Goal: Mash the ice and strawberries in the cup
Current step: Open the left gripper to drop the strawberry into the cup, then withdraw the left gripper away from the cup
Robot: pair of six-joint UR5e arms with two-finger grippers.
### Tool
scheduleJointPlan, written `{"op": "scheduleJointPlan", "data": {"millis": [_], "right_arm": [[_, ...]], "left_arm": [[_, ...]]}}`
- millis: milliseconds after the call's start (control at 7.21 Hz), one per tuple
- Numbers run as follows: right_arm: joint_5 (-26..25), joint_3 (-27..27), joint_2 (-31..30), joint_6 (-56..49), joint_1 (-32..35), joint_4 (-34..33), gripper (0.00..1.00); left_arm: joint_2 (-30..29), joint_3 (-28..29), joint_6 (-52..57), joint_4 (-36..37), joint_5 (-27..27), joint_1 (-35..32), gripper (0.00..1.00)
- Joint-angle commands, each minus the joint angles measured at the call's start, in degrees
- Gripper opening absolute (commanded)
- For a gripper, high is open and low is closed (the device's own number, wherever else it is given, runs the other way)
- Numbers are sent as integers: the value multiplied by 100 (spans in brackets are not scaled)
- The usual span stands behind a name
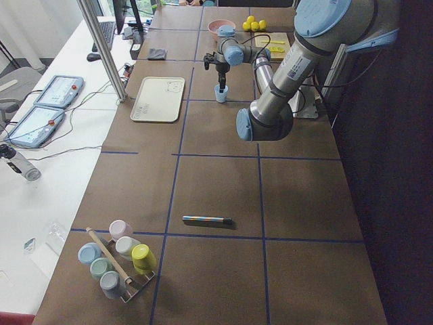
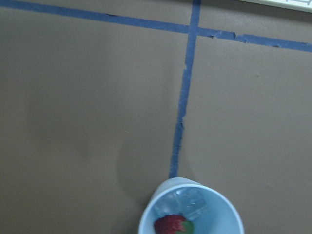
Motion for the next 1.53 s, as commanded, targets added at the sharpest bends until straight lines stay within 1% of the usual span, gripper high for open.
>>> {"op": "scheduleJointPlan", "data": {"millis": [0,139,277,416,555,694,832,971,1110,1249,1387], "right_arm": [[0,-4,0,-2,-9,0,100],[0,-4,0,6,-9,0,100],[0,-13,0,-2,-9,0,100],[0,-4,0,6,-9,0,100],[0,-4,0,6,-9,0,100],[0,-4,0,-2,-9,0,100],[0,-4,0,-2,-9,0,100],[9,5,0,6,-9,0,100],[9,5,0,6,-9,0,100],[9,5,0,-2,-9,0,100],[9,5,0,6,-9,0,100]], "left_arm": [[1424,-1106,1479,20,-832,-865,99],[1893,-1250,2296,2,-1070,-1348,100],[2446,-1252,3122,-85,-1455,-1971,100],[2851,-1199,4052,-69,-1798,-2621,100],[3247,-1077,4836,-86,-1915,-3210,100],[3399,-893,5410,-86,-1925,-3668,100],[3731,-726,5972,-112,-1933,-3960,100],[3934,-603,5995,-408,-1942,-4007,99],[4311,-427,5917,-1081,-1942,-4007,99],[4506,-121,5612,-1775,-1942,-3990,99],[4516,387,5400,-2470,-1942,-3990,98]]}}
